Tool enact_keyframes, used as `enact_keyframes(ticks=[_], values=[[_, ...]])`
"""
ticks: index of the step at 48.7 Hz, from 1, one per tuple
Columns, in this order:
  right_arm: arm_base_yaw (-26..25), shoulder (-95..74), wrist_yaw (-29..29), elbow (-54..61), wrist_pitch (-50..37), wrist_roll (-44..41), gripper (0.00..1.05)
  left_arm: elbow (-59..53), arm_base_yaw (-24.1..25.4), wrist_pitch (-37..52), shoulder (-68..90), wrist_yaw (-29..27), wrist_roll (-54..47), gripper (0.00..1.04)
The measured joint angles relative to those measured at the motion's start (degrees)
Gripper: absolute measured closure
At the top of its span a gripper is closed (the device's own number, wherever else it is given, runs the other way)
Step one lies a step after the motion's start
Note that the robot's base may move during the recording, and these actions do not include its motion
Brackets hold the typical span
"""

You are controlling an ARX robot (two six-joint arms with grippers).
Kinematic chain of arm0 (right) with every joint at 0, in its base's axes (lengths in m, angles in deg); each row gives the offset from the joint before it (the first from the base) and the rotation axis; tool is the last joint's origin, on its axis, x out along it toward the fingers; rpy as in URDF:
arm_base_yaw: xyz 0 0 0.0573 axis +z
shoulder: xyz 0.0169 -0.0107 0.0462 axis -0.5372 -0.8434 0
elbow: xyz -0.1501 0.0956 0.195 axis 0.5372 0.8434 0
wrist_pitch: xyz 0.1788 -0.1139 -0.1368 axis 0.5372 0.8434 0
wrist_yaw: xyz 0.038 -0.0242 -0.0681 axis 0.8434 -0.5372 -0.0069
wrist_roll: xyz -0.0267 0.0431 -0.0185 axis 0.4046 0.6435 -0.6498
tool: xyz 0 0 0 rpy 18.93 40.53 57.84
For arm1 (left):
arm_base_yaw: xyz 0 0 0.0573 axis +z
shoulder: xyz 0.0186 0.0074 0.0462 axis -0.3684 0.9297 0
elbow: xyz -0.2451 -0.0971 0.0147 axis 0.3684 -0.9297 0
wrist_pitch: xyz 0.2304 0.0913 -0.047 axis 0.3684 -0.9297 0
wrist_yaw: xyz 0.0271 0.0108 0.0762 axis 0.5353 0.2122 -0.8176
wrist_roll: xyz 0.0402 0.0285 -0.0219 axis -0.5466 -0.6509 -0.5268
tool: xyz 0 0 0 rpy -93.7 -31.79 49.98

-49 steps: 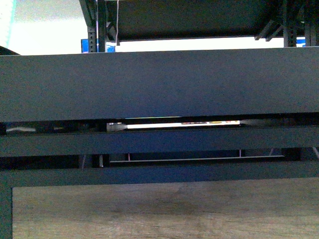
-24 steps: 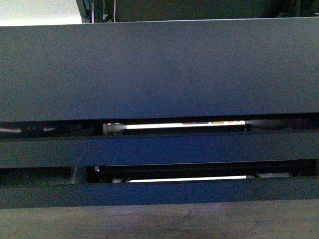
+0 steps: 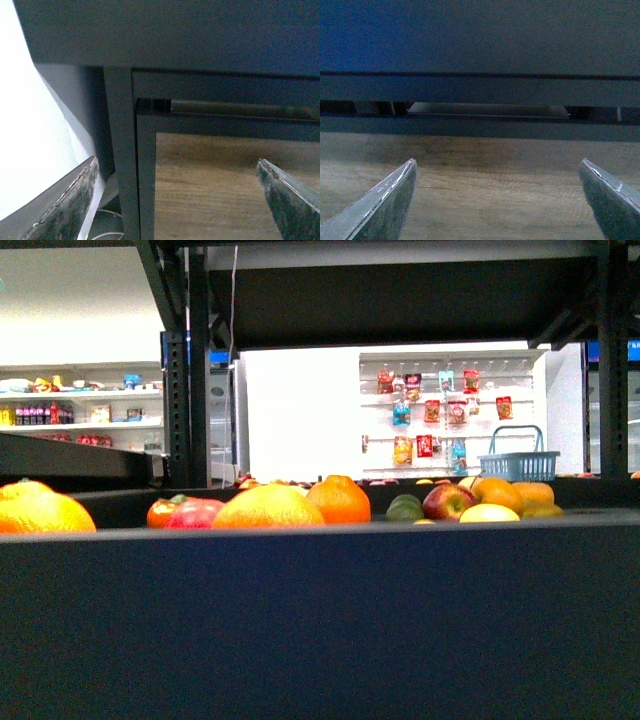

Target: Pick lemon from shelf

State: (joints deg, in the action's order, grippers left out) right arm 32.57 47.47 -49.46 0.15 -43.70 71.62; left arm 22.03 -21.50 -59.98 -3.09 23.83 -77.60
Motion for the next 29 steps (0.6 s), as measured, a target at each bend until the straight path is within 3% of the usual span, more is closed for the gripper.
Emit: enact_keyframes(ticks=[29], values=[[0.0, 0.02, 0.02, 0.0, 0.02, -0.02, 0.08, 0.0, 0.0, 0.0, 0.0, 0.0, 0.0, 0.08]])
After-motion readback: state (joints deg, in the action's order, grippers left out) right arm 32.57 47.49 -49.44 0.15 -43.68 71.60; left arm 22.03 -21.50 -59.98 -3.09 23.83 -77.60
